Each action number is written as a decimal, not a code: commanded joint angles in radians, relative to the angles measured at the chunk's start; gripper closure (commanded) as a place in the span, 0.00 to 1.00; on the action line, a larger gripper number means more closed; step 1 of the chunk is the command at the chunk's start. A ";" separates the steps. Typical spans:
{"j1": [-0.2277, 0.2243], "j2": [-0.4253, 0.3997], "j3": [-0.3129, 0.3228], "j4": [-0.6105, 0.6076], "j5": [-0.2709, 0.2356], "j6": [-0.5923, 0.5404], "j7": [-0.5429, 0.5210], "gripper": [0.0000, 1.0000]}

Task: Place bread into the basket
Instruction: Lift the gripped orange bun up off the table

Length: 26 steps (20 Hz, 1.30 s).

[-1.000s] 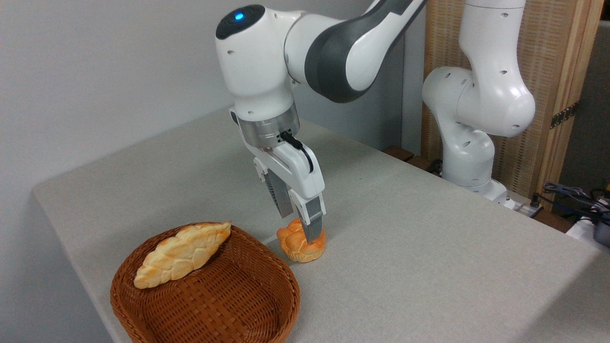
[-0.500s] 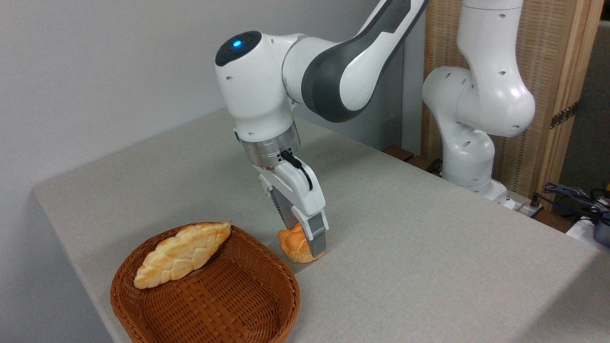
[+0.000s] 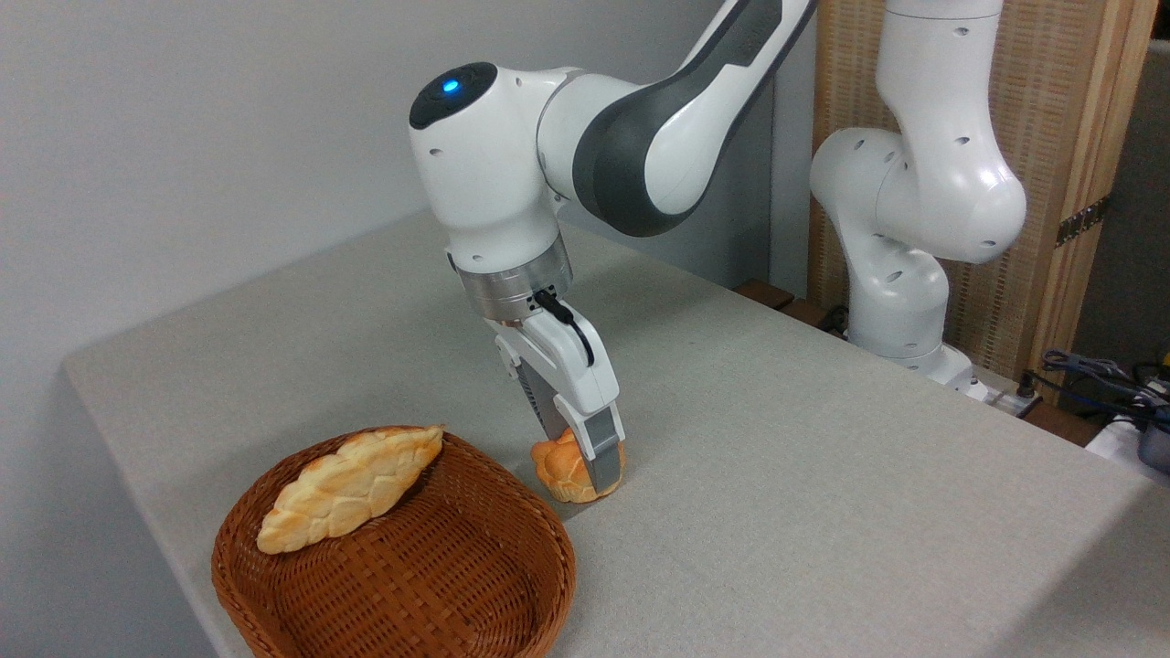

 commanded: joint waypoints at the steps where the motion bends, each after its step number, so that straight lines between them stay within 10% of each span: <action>1: -0.002 0.002 0.002 -0.002 0.009 0.016 0.013 0.52; 26: -0.003 -0.053 0.002 0.108 -0.070 0.013 0.011 0.50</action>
